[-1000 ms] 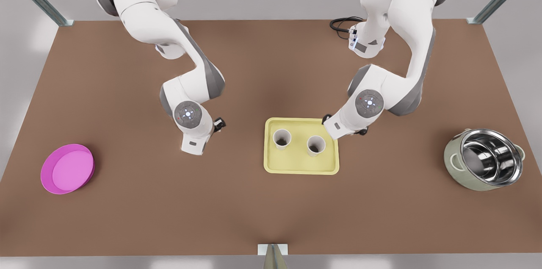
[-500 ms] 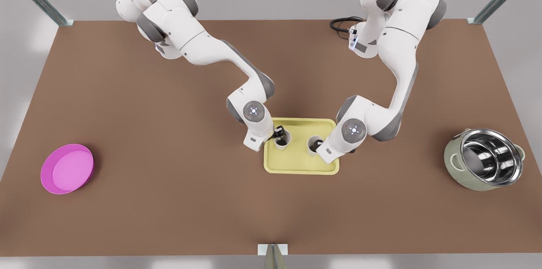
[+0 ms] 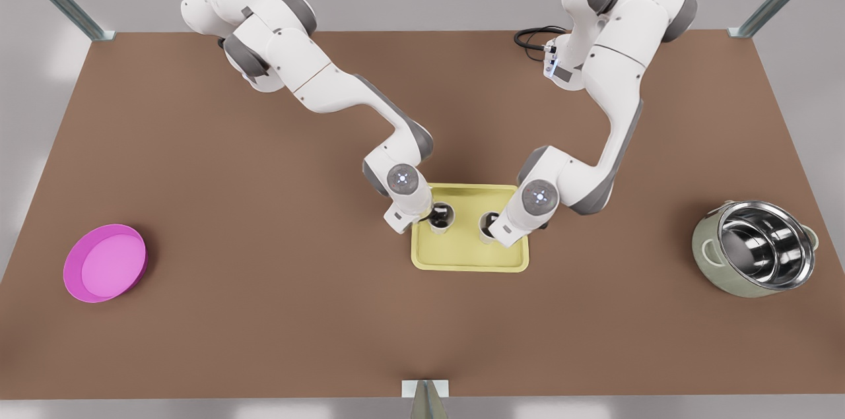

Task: Use the left arm to pick up the white IKEA cup from the tray and place it on the middle-left position; use the right arm to pick up the white IKEA cup from the tray and place it on the middle-right position

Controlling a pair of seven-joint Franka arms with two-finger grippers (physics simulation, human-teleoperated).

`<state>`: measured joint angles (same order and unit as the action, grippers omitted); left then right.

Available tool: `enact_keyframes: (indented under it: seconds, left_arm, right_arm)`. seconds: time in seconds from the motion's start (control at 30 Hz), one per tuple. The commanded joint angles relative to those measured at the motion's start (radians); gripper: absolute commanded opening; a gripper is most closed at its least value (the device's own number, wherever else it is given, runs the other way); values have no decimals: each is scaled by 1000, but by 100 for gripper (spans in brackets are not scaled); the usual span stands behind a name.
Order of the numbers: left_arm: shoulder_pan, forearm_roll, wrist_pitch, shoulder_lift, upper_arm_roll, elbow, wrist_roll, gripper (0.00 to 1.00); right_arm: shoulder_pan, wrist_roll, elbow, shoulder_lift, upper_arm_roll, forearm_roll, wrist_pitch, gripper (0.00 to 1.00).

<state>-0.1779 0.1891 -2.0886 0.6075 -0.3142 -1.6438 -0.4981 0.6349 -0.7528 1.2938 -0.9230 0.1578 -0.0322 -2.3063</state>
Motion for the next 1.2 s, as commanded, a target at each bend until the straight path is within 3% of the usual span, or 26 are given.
enact_keyframes:
  seconds: [0.0, 0.23, 0.3, 0.37, 0.4, 0.47, 0.5, 0.57, 0.6, 0.67, 0.83, 0.97, 1.07, 1.17]
  left_arm:
    - [0, 3, -36, 8, 0, -7, -76, 100]
    - [-2, 3, -125, -28, 0, -103, -77, 100]
    - [-2, 3, -179, -11, 0, -103, -86, 100]
    - [-2, 1, -211, -6, 0, -102, -92, 100]
    - [-2, 1, -218, -5, 0, -102, -92, 92]
    - [0, 0, -220, -3, 0, -100, -89, 52]
    - [0, 0, -220, -3, 0, -99, -89, 37]
    - [0, 0, -220, -3, 0, -99, -89, 21]
    - [0, -3, -218, -5, -2, -97, -89, 17]
    - [0, -3, -211, -12, -2, -97, -89, 13]
    - [12, -2, -168, -40, 0, -102, -65, 10]
    - [222, -3, -11, -130, 0, -108, 332, 10]
    - [377, -3, -24, -129, 0, -108, 575, 10]
    - [425, 1, -105, -81, 3, -110, 667, 10]
  right_arm:
    - [0, -221, -1, 3, 0, 2, -10, 41]
    - [-11, -220, -4, 39, 0, -24, -5, 37]
    - [-18, -206, -4, 44, 3, -35, -5, 2]
    - [-18, -198, -4, 46, 3, -35, -7, 0]
    - [-18, -200, -4, 46, 2, -38, -5, 0]
    - [-43, -198, -2, 90, 2, -41, 30, 0]
    - [-66, -183, -2, 127, 2, -29, 76, 0]
    - [-155, 30, -1, 230, 0, -28, 254, 0]
    - [-199, 101, -1, 242, 0, -25, 275, 0]
    - [-224, 133, 1, 251, -41, 77, 312, 0]
    - [-491, 631, 30, 245, -46, 78, 341, 0]
    - [-561, 767, 38, 216, -46, 80, 331, 0]
    - [-590, 845, 36, 205, -53, 98, 300, 0]
    - [-618, 886, 38, 162, -53, 98, 234, 0]
